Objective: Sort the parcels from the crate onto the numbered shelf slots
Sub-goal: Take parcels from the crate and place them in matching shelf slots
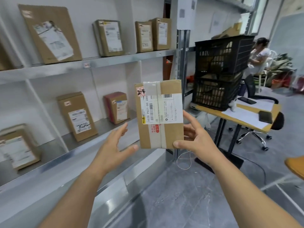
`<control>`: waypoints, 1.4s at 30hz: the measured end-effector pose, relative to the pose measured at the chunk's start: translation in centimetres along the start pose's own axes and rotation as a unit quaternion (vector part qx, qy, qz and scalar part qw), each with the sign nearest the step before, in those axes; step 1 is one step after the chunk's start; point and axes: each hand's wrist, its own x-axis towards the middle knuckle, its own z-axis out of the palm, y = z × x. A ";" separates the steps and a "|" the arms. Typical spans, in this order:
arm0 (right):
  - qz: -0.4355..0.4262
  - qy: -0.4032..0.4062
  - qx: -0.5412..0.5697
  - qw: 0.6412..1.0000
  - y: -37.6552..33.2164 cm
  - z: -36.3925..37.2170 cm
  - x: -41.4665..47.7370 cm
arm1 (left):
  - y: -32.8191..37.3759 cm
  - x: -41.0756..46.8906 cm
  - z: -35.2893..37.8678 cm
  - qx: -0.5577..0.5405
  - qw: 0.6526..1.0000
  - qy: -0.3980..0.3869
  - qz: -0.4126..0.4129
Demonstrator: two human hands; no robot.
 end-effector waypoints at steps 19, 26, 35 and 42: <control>0.013 0.027 -0.040 0.999 9.7 -8.0 22.2 | -5.2 24.4 9.3 0.289 0.956 -0.004 0.051; 0.024 0.026 -0.061 0.997 13.4 -9.4 30.8 | -8.1 33.4 12.5 0.301 0.950 -0.043 0.073; 0.022 -0.005 -0.058 0.998 17.9 -10.9 39.8 | -10.3 40.0 14.8 0.298 0.953 -0.046 0.027; 0.002 -0.113 -0.033 0.993 22.2 -11.3 49.4 | -11.8 43.9 17.6 0.262 0.961 0.015 -0.082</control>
